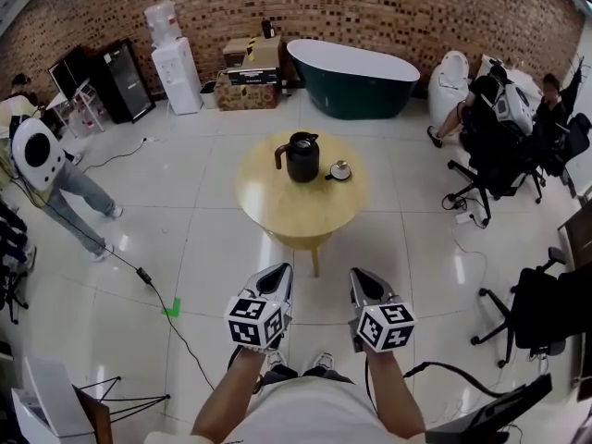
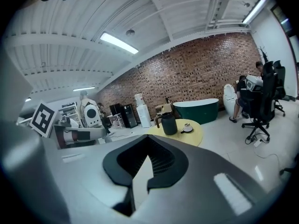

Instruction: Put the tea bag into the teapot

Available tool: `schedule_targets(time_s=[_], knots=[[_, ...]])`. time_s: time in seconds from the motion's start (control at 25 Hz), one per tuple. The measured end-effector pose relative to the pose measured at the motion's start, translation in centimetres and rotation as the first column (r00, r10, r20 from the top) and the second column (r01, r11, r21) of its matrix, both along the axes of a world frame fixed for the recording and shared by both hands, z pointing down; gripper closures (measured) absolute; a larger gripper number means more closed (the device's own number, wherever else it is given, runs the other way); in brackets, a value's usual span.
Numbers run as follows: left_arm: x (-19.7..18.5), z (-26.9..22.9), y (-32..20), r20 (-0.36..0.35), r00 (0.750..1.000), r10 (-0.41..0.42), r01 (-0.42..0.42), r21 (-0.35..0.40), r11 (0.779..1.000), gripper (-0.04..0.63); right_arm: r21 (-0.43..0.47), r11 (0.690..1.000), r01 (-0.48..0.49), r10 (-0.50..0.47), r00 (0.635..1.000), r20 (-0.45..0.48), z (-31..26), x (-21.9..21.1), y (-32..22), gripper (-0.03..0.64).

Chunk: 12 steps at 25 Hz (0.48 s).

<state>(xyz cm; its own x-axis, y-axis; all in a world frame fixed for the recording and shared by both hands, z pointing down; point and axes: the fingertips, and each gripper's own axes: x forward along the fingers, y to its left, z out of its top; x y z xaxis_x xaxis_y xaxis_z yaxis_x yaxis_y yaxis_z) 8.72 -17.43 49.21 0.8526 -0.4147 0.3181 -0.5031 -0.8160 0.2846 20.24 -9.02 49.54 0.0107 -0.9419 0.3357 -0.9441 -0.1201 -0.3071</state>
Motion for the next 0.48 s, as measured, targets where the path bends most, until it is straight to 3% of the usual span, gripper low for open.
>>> schedule_targets(time_s=[0.48], knots=[[-1.0, -0.6, -1.6, -0.015, 1.000, 0.014, -0.013, 0.010, 1.000, 0.583, 0.013, 1.000, 0.001, -0.001, 1.000, -0.012, -0.7, -1.5, -1.7, 0.617]])
